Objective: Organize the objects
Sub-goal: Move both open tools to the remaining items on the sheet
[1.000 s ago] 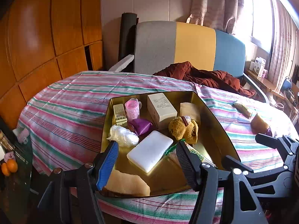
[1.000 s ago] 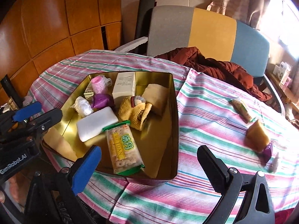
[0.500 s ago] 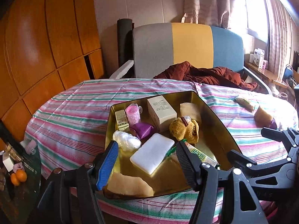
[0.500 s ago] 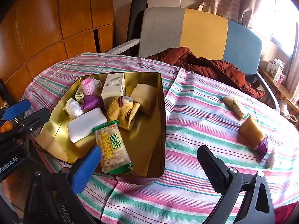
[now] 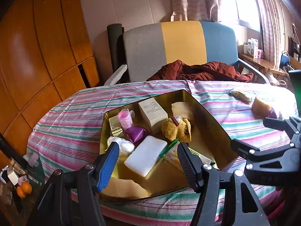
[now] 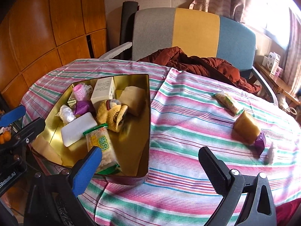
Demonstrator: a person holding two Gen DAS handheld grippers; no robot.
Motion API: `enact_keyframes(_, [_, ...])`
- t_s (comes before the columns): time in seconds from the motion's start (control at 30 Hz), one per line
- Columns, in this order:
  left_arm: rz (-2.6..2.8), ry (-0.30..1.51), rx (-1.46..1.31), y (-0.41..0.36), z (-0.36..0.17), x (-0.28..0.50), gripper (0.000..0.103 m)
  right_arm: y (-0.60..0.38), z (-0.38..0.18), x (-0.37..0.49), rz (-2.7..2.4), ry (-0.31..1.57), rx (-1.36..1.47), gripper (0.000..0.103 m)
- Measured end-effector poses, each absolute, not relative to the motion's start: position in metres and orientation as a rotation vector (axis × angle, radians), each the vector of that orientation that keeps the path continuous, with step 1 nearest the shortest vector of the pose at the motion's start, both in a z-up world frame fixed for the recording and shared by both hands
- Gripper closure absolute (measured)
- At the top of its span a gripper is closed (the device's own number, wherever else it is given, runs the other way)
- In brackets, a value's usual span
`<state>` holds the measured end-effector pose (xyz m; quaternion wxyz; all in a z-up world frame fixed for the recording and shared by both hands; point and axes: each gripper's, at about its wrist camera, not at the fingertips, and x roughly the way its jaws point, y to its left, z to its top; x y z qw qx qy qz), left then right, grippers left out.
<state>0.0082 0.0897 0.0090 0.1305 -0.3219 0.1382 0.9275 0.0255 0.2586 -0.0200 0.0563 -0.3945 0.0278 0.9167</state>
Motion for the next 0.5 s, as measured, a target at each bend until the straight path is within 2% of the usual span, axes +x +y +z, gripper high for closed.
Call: enact_keyframes(0.5, [2.615, 0.445, -0.951, 0.113, 0.004, 0.006, 0.038, 0.318, -0.019, 0.031, 2.669, 0.116, -1.177, 0.000])
